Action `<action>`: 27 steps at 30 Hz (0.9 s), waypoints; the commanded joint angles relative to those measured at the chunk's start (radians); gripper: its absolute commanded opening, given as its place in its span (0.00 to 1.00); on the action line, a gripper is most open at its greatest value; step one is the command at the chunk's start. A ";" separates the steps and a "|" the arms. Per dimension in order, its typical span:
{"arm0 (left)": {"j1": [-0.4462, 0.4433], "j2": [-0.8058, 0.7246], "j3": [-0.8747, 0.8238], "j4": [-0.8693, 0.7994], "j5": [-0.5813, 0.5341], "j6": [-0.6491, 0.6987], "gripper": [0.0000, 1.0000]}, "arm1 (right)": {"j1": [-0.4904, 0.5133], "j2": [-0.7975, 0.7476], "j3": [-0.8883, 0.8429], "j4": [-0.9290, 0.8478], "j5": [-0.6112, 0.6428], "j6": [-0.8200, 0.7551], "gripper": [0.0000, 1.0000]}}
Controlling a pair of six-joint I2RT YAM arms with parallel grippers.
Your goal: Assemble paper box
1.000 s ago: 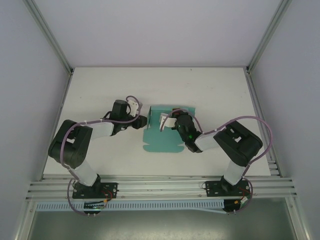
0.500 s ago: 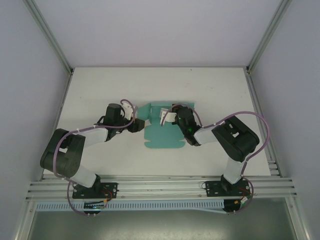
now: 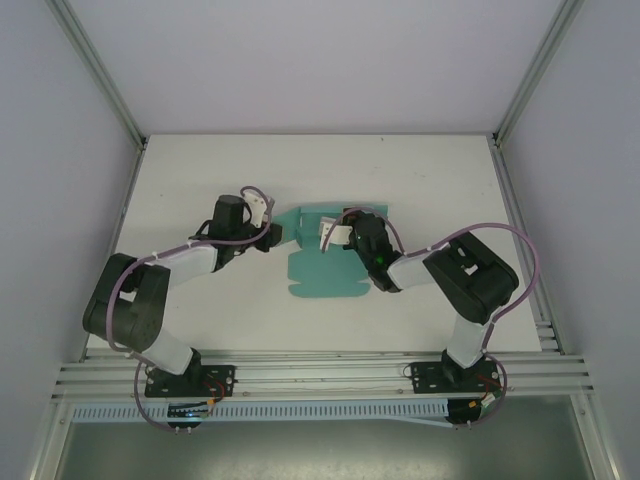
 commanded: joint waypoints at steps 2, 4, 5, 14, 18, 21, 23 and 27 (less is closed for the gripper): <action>-0.038 0.060 0.089 -0.095 -0.091 0.004 0.11 | 0.020 0.025 0.006 0.024 0.026 0.009 0.00; -0.083 0.083 0.125 -0.150 -0.202 0.014 0.05 | 0.026 0.036 0.012 0.035 0.052 0.000 0.00; -0.104 0.090 0.142 -0.178 -0.256 0.006 0.00 | 0.029 0.040 0.016 0.040 0.064 0.001 0.00; -0.234 0.205 0.288 -0.404 -0.529 -0.122 0.00 | 0.071 0.046 0.023 0.028 0.102 0.026 0.00; -0.271 0.261 0.353 -0.430 -0.525 -0.183 0.00 | 0.078 0.050 0.026 0.034 0.113 0.039 0.00; -0.283 0.281 0.358 -0.402 -0.495 -0.209 0.00 | 0.083 0.050 0.023 0.039 0.118 0.038 0.00; -0.284 0.276 0.349 -0.384 -0.458 -0.214 0.00 | 0.083 0.047 0.020 0.036 0.123 0.042 0.00; -0.286 0.229 0.314 -0.350 -0.424 -0.210 0.01 | 0.081 0.050 0.017 0.042 0.126 0.045 0.00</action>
